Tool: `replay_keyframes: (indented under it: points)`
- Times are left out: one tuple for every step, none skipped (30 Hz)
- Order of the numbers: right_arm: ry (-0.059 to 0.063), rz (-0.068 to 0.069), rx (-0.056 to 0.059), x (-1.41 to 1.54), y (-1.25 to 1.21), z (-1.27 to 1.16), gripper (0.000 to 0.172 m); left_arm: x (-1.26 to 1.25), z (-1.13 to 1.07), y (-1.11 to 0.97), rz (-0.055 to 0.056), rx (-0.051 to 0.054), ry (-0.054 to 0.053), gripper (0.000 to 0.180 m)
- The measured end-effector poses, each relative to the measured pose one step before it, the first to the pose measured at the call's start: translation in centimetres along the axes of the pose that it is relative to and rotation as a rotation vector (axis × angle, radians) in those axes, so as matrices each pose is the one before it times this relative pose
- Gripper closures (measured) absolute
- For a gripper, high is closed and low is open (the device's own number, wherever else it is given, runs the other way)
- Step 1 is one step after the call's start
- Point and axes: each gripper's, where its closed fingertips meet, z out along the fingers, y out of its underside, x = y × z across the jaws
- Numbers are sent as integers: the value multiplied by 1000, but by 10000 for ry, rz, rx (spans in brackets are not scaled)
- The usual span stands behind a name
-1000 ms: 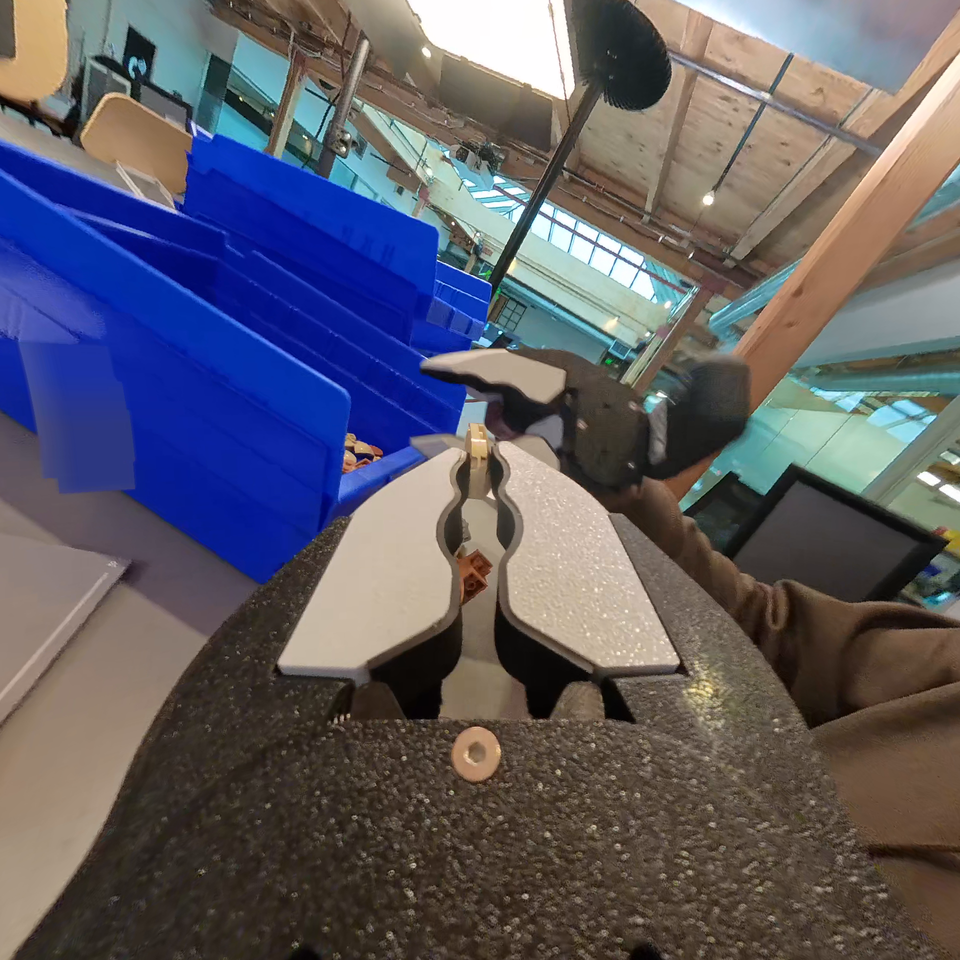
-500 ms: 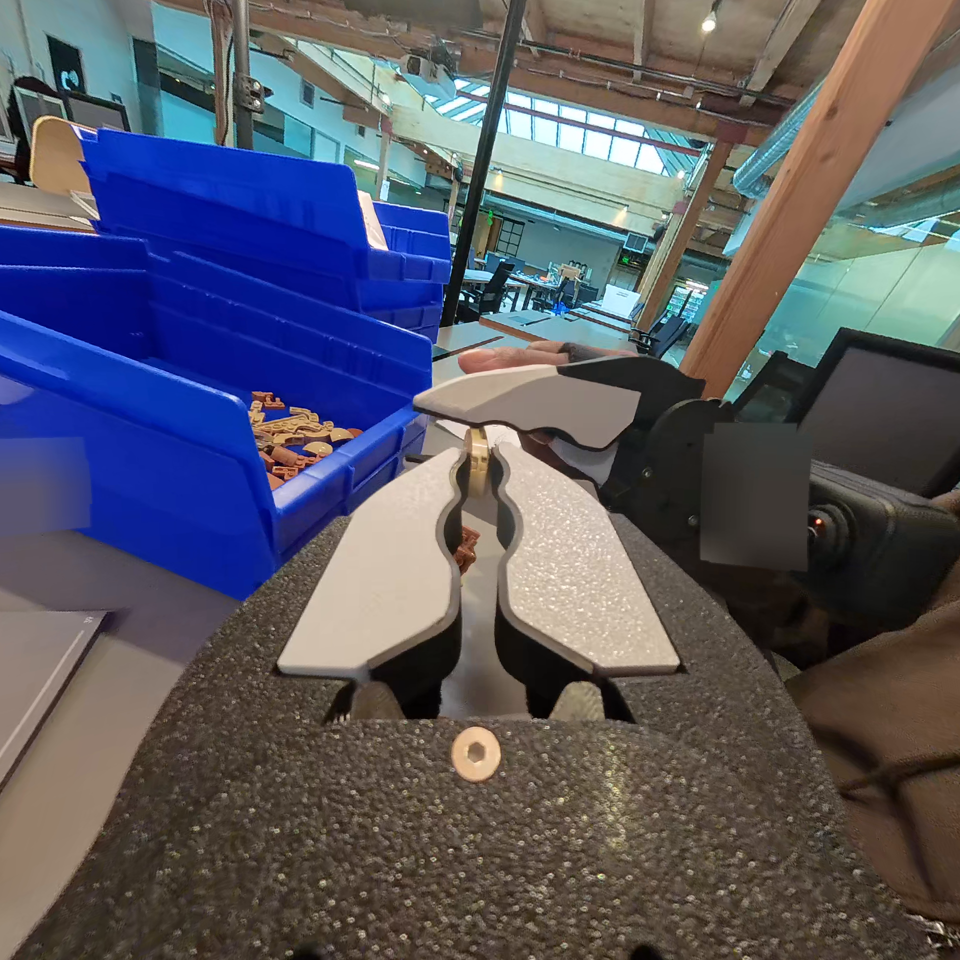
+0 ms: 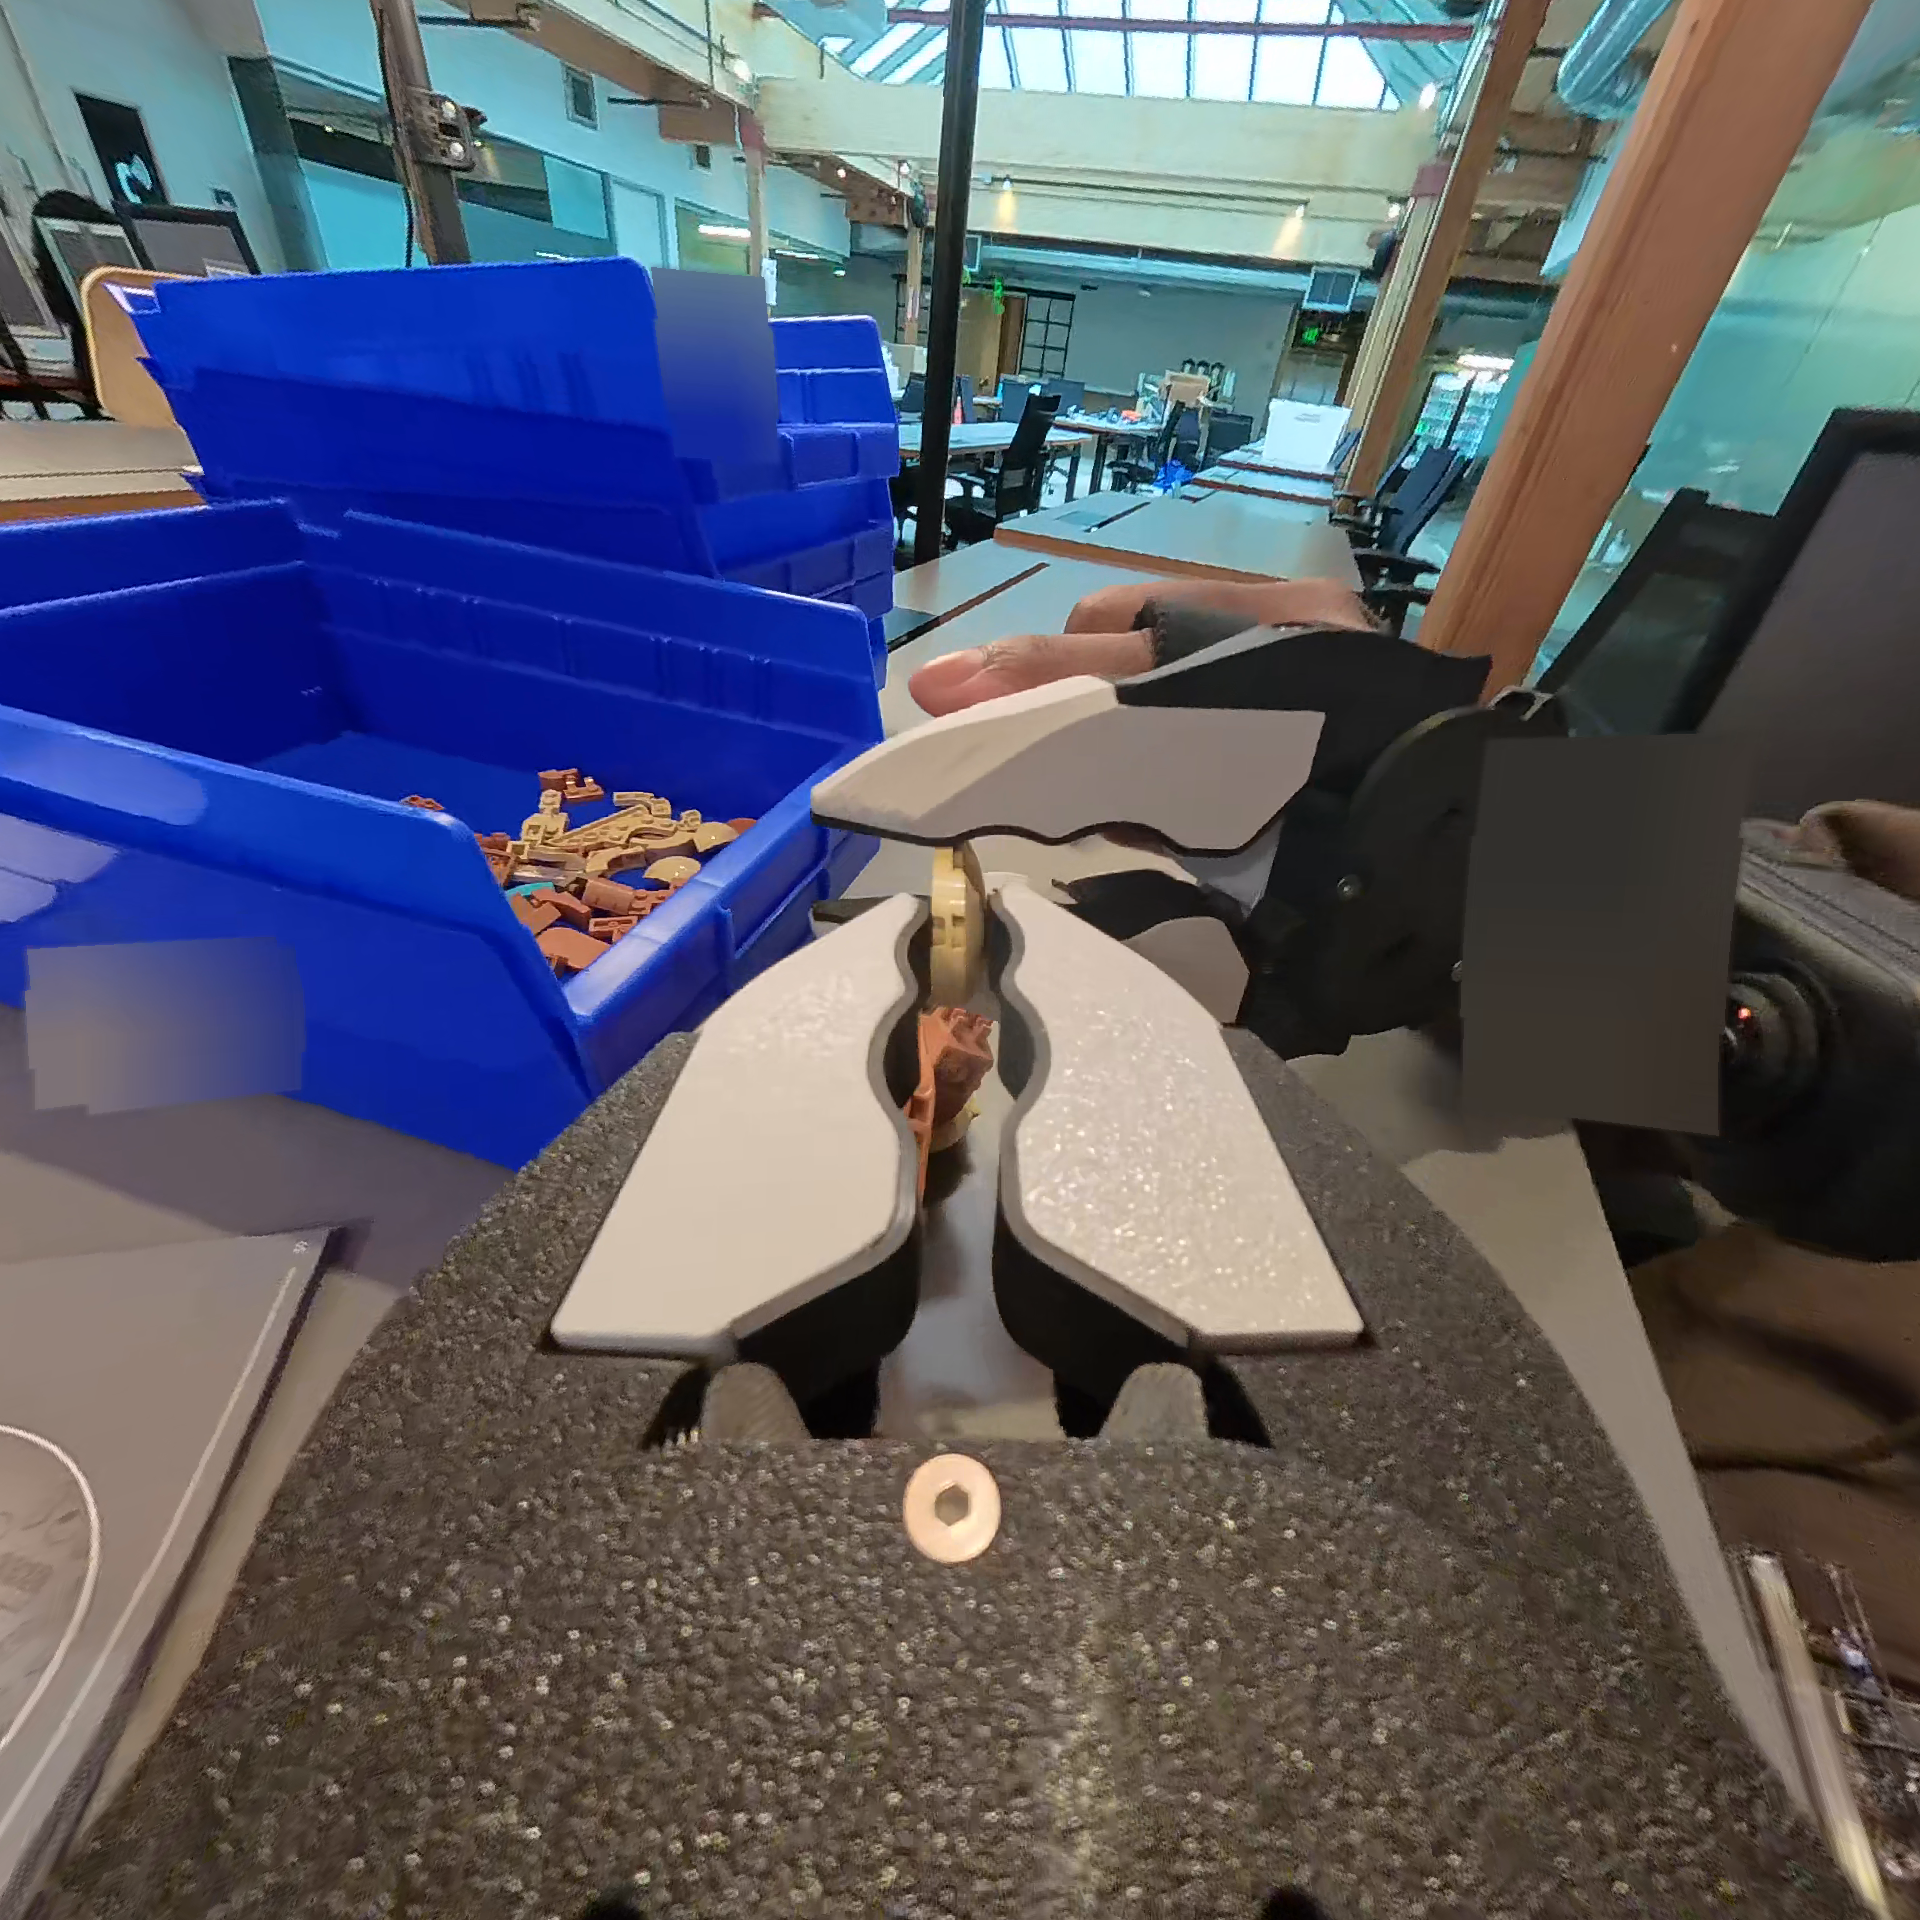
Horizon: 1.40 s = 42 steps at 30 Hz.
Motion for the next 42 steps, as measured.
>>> replay_keyframes:
  points:
    - [-38,-136,-19,-100,-35,-45,155,36,-28,135,306,-139,-48,171]
    - [-43,-150,-12,-94,-42,-49,155,27,-35,145,462,-182,-123,171]
    - [-59,-113,7,-80,-46,-46,155,36,-27,117,625,-193,-204,171]
    - [-109,-57,34,-92,-42,-62,155,49,-1,123,751,-225,-269,171]
    - [-168,12,69,-126,-47,-75,156,120,7,85,868,-223,-270,171]
    - [-155,74,97,-85,-56,-89,156,95,4,32,859,-196,-316,171]
    - [-118,79,110,-32,-52,-117,156,94,-24,-60,640,-119,-233,171]
    - [-121,65,99,-47,-56,-111,157,101,-16,-62,325,-60,-91,171]
    - [-152,65,86,-109,-37,-100,156,105,-4,-17,121,-36,18,171]
    - [-164,60,74,-127,-19,-66,156,71,21,45,108,-36,28,171]
    - [-153,33,59,-164,0,-53,156,71,25,68,143,-45,-2,171]
    - [-148,6,52,-174,23,-20,156,63,42,137,190,-97,-31,171]
    - [-144,9,47,-191,30,-22,156,65,55,131,166,-106,-38,170]
    - [-143,25,42,-190,54,-21,156,67,65,115,170,-112,-40,170]
    - [-146,32,34,-180,38,-18,156,66,62,101,213,-92,-62,170]
    - [-157,26,29,-192,35,-26,156,91,49,76,234,-78,-51,169]
    - [-145,26,26,-168,24,-23,156,69,41,89,220,-77,-50,169]
    - [-112,41,25,-124,21,-17,156,43,27,27,155,-46,-49,169]
    - [-102,47,19,-114,12,-5,156,47,20,13,116,-38,-29,170]
    - [-101,39,17,-116,17,-6,156,56,23,29,136,-49,-30,169]
    - [-113,41,16,-134,18,-7,157,50,27,30,157,-55,-38,169]
    - [-102,29,16,-140,21,0,157,67,34,29,143,-57,-29,170]
    - [-81,15,26,-106,14,-11,157,19,20,20,172,-37,-63,169]
    - [-209,60,32,-253,17,-18,160,-110,29,139,322,-119,-190,172]
    - [-241,75,28,-306,37,3,160,204,56,155,623,-162,-97,171]
    - [-123,-33,3,-246,85,48,160,166,98,113,247,-165,-79,171]
    - [-18,-83,-34,-147,108,69,160,97,103,110,37,-88,-1,171]
    - [28,-39,-51,-63,87,83,160,26,88,106,-145,-34,72,171]
    - [19,2,-32,-45,50,87,160,3,56,74,-242,17,105,171]
    - [-1,40,-13,-36,30,63,160,11,26,76,-251,46,111,171]
    - [33,61,-16,31,31,81,159,-63,35,41,-315,50,66,171]
    - [95,58,-21,114,51,104,159,-144,51,24,-387,51,32,171]
    - [81,69,-17,113,70,109,159,-139,64,32,-476,45,70,171]
    - [27,111,-5,97,92,99,159,-139,75,16,-543,48,103,171]
    - [3,168,17,143,101,90,158,-162,72,-12,-557,88,89,171]
    - [-29,209,56,175,96,67,157,-196,45,-26,-555,104,86,171]
    - [-76,224,96,161,68,70,157,-149,15,-55,-568,120,122,171]
    - [-72,208,91,201,91,66,156,-205,-4,-102,-571,135,97,171]
    - [-48,163,50,258,159,86,155,-265,-46,-111,-546,147,54,171]
    - [-55,111,20,270,174,114,155,-262,-55,-92,-497,125,54,171]
    - [-34,69,14,291,196,143,156,-302,-75,-88,-459,120,34,171]
    - [38,36,-6,386,261,179,160,-391,-116,-63,-416,121,-25,171]
